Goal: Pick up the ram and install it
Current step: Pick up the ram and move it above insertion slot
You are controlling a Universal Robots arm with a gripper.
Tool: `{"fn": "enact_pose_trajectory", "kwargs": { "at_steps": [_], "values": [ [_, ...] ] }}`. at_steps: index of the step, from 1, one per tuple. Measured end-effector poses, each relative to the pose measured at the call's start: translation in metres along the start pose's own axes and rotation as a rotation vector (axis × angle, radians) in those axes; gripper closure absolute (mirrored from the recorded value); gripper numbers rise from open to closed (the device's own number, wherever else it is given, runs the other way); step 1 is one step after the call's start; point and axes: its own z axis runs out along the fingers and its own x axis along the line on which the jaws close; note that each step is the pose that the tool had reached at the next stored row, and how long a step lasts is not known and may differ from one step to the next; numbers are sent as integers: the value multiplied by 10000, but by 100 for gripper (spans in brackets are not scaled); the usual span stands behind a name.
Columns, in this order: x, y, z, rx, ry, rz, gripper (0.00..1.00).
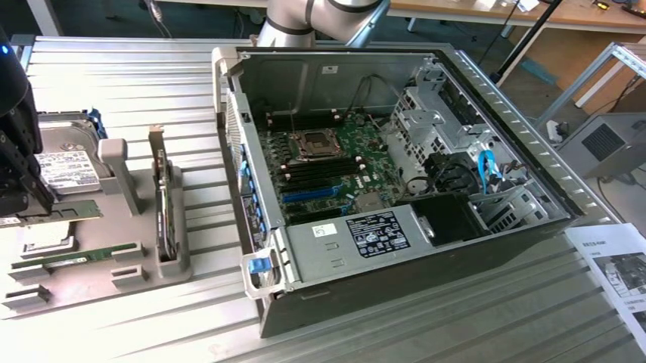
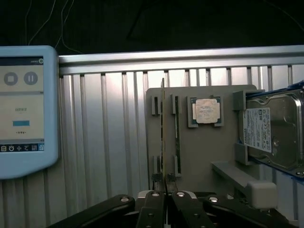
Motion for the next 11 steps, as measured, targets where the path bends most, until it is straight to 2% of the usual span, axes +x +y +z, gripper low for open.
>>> {"fn": "enact_pose_trajectory", "kwargs": {
  "at_steps": [3,11],
  "values": [
    [0,1,-36,1,-1,0,88],
    [0,1,-43,-2,2,-1,88]
  ]
}}
